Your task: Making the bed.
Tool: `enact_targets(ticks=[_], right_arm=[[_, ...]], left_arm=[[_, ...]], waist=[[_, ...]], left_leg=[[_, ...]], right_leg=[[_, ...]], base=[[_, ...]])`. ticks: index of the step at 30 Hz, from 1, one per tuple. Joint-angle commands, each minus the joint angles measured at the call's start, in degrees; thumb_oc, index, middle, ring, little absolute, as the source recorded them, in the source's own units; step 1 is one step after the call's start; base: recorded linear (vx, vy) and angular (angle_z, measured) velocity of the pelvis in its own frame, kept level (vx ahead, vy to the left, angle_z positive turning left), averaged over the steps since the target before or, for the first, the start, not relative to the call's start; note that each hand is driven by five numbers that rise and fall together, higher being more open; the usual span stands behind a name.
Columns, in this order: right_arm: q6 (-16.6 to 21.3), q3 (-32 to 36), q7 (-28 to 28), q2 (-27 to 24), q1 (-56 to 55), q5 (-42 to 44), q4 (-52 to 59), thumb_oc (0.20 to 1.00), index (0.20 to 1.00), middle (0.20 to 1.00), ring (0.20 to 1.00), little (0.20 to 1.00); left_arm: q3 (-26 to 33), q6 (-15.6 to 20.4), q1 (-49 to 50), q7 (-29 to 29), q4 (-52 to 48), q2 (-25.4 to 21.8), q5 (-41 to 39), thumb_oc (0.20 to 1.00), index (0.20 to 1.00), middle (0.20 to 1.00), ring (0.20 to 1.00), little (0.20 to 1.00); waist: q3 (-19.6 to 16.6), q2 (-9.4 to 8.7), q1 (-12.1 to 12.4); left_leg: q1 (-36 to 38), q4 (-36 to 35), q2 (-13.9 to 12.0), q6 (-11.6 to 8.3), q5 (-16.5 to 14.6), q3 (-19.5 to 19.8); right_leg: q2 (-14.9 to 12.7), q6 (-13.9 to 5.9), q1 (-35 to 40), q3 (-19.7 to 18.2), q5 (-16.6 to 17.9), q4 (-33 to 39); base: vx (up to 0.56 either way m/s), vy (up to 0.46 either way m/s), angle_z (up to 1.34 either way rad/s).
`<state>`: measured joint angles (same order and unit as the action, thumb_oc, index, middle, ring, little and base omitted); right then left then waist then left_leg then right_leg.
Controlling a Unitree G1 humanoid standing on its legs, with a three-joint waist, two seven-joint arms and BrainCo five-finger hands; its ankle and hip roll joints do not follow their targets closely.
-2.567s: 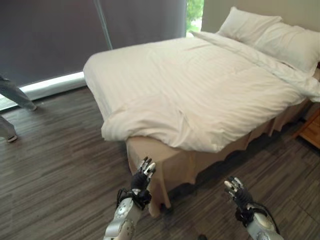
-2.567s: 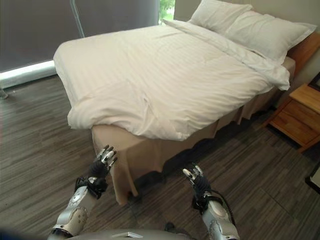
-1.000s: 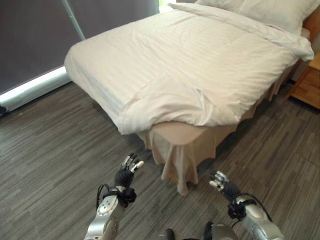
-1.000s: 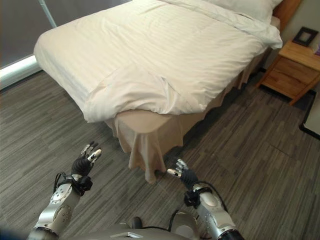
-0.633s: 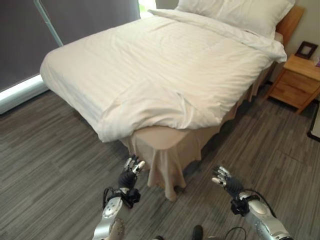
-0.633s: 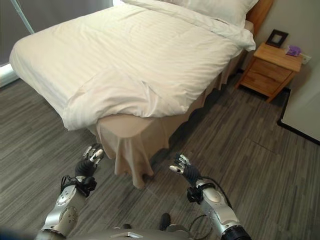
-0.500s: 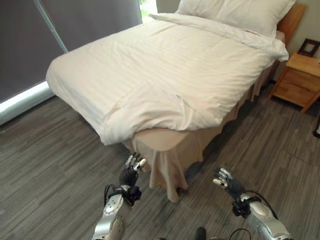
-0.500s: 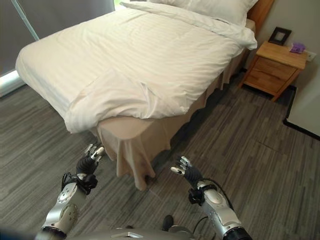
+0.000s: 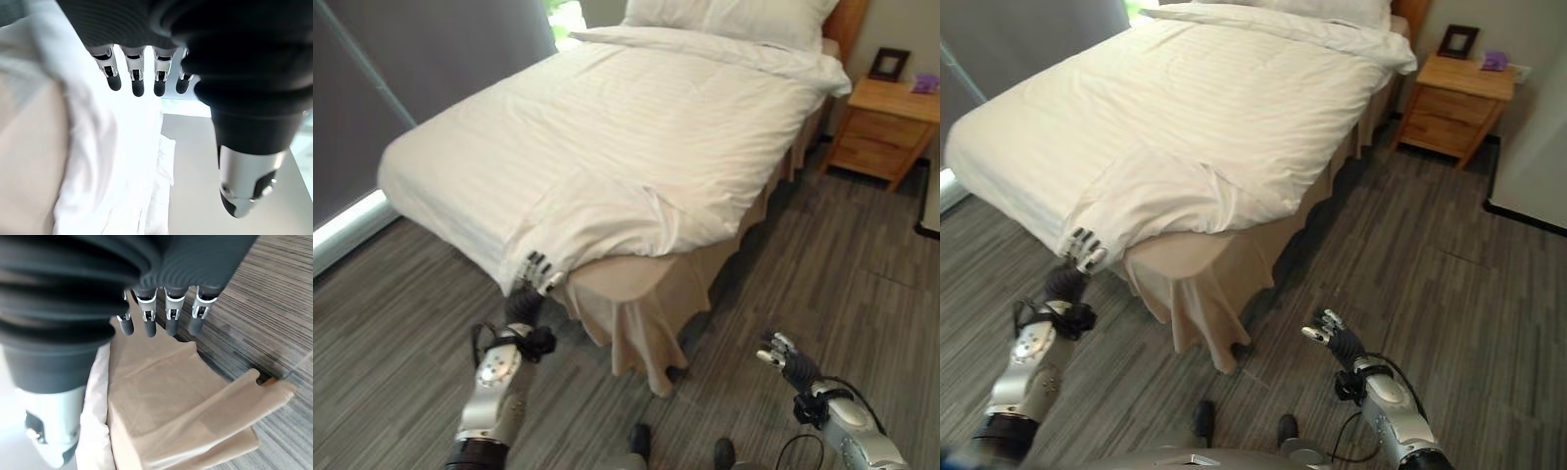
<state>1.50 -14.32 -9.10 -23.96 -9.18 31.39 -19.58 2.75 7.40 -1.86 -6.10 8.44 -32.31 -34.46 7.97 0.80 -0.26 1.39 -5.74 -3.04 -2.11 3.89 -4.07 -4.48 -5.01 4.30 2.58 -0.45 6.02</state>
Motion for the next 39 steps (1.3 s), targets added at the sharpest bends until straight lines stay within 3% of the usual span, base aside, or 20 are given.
enact_targets(ticks=[1,4,5,7,9,11,12,13,17,22,27,32,35,39], right_arm=[[2.2,-2.0,-2.6,1.1,1.0,-1.0,2.4,1.0,1.0,1.0,1.0,1.0],[1.8,-2.4,-3.3,1.4,0.4,-1.4,2.3,1.0,1.0,1.0,1.0,1.0],[1.2,-2.3,-4.2,1.3,-0.9,-1.5,2.7,1.0,1.0,1.0,1.0,1.0],[1.2,-1.7,-4.9,1.1,-2.0,-1.5,2.9,1.0,1.0,1.0,1.0,1.0],[1.3,-1.2,-5.3,1.0,-2.7,-1.5,3.1,1.0,1.0,1.0,1.0,1.0],[1.7,-1.7,-5.0,0.3,-2.8,-1.1,2.6,1.0,1.0,1.0,1.0,1.0],[2.2,-2.2,-4.7,-0.7,-2.6,-0.8,2.4,1.0,1.0,1.0,1.0,1.0],[2.2,-2.0,-4.7,-0.3,-2.6,-0.8,2.4,1.0,1.0,1.0,1.0,1.0],[2.9,-3.5,-3.9,-1.3,-2.0,1.0,2.0,1.0,1.0,1.0,1.0,1.0],[3.1,-6.0,-4.0,-1.9,-0.6,3.8,3.6,1.0,1.0,1.0,1.0,1.0],[3.9,-6.4,-3.5,-2.1,-0.5,4.9,4.4,1.0,1.0,1.0,1.0,1.0],[6.3,-6.2,-1.4,-2.3,1.2,5.4,4.7,1.0,1.0,1.0,1.0,1.0],[6.7,-6.2,-0.7,-2.1,1.8,5.7,4.0,1.0,1.0,1.0,1.0,1.0],[6.3,-6.6,-1.2,-1.6,2.2,5.8,2.9,1.0,1.0,1.0,1.0,1.0]], left_arm=[[2.9,4.4,-5.8,-2.0,1.3,-6.7,6.6,1.0,1.0,1.0,1.0,1.0],[3.0,3.6,-8.0,-2.4,3.7,-10.1,8.4,1.0,1.0,1.0,1.0,1.0],[1.8,1.2,-13.3,-2.8,7.0,-17.1,15.3,1.0,1.0,1.0,1.0,1.0],[-0.5,-0.3,-19.4,-2.7,10.1,-24.0,21.9,1.0,1.0,1.0,1.0,1.0],[-4.4,-0.8,-27.1,-4.7,15.0,-27.9,26.0,1.0,1.0,1.0,1.0,1.0],[-11.5,-0.9,-38.6,-6.7,24.9,-28.7,25.1,1.0,1.0,1.0,1.0,1.0],[-20.0,-2.6,-51.4,-9.0,35.2,-29.7,28.5,1.0,1.0,1.0,1.0,1.0],[-21.2,-2.4,-52.6,-9.0,35.8,-29.6,28.4,1.0,1.0,1.0,1.0,1.0],[-32.1,-5.0,-73.3,-8.8,58.4,-27.0,27.1,1.0,1.0,1.0,1.0,1.0],[-31.8,-7.0,-79.9,-10.5,66.7,-27.1,24.5,1.0,1.0,1.0,1.0,1.0],[-31.3,-7.3,-82.2,-12.8,68.1,-28.1,22.8,1.0,1.0,1.0,1.0,1.0],[-28.3,-6.9,-80.9,-15.8,68.7,-28.3,18.4,1.0,1.0,1.0,1.0,1.0],[-27.9,-7.1,-79.5,-14.8,69.4,-27.6,17.5,1.0,1.0,1.0,1.0,1.0],[-29.0,-8.1,-75.4,-8.8,71.2,-27.0,20.5,1.0,1.0,1.0,1.0,1.0]], waist=[[-2.7,-0.23,-0.1],[-2.7,-0.57,-0.1],[-2.7,-0.99,-0.5],[-2.5,-1.12,-1.2],[-1.9,-1.46,-1.7],[-0.8,-1.78,-2.9],[0.1,-1.96,-3.9],[0.2,-2.21,-3.6],[2.5,-3.27,-5.2],[5.9,-4.79,-6.2],[8.2,-5.78,-6.5],[11.5,-6.97,-6.9],[12.4,-7.66,-7.0],[12.6,-8.09,-7.1]], left_leg=[[0.8,0.7,0.2,-0.97,-1.3,-1.2],[1.0,0.7,0.2,-0.73,-1.9,-2.3],[0.7,0.7,0.3,-0.58,-2.3,-3.2],[0.1,0.7,0.2,-0.53,-2.4,-3.8],[-0.8,0.7,0.1,-0.54,-2.3,-4.2],[-2.7,0.7,-0.1,-0.58,-1.9,-4.7],[-4.6,0.7,-0.2,-0.62,-1.4,-5.0],[-4.7,0.7,-0.3,-0.62,-1.4,-5.0],[-8.7,0.7,-0.7,-1.05,-0.5,-6.2],[-13.0,0.7,-1.2,-1.21,0.5,-7.2],[-16.7,0.7,-1.3,-1.32,1.4,-7.4],[-25.1,1.7,-1.6,-1.57,3.1,-6.6],[-27.8,1.9,-1.8,-1.59,3.6,-6.2],[-28.6,2.0,-1.9,-1.58,3.6,-6.2]], right_leg=[[-1.4,-1.7,1.6,0.7,-0.7,-2.6],[-1.7,-2.08,1.2,-0.3,-0.3,-2.4],[-1.8,-2.52,0.6,-1.0,0.2,-1.9],[-1.9,-2.97,-0.3,-1.2,0.6,-1.7],[-1.8,-3.29,-1.5,-1.3,1.0,-1.7],[-1.8,-3.56,-4.0,-1.7,1.7,-1.8],[-1.6,-3.74,-6.1,-2.0,2.6,-1.9],[-1.6,-3.74,-6.2,-2.0,2.6,-1.9],[-1.2,-4.28,-10.4,-2.3,4.8,-1.2],[-0.9,-4.7,-15.5,-2.8,6.6,-1.0],[-0.7,-4.87,-19.2,-2.6,8.1,-1.0],[-0.6,-4.85,-26.0,-1.4,9.8,-1.0],[-0.4,-4.96,-28.2,-0.9,10.4,-1.0],[-0.3,-5.09,-29.3,-0.6,10.8,-1.0]], base=[[0.07,0.1,-0.31],[0.05,0.073,-0.35],[0.04,0.066,-0.3],[0.02,0.052,-0.25],[-0.04,0.014,-0.16],[-0.11,0.017,-0.02],[-0.08,0.021,-0.01],[-0.06,0.02,-0.06],[-0.04,0.032,-0.13],[-0.03,0.048,-0.25],[-0.03,0.016,-0.11],[-0.08,-0.011,0.08],[-0.04,-0.017,0.07],[-0.01,-0.014,-0.02]])
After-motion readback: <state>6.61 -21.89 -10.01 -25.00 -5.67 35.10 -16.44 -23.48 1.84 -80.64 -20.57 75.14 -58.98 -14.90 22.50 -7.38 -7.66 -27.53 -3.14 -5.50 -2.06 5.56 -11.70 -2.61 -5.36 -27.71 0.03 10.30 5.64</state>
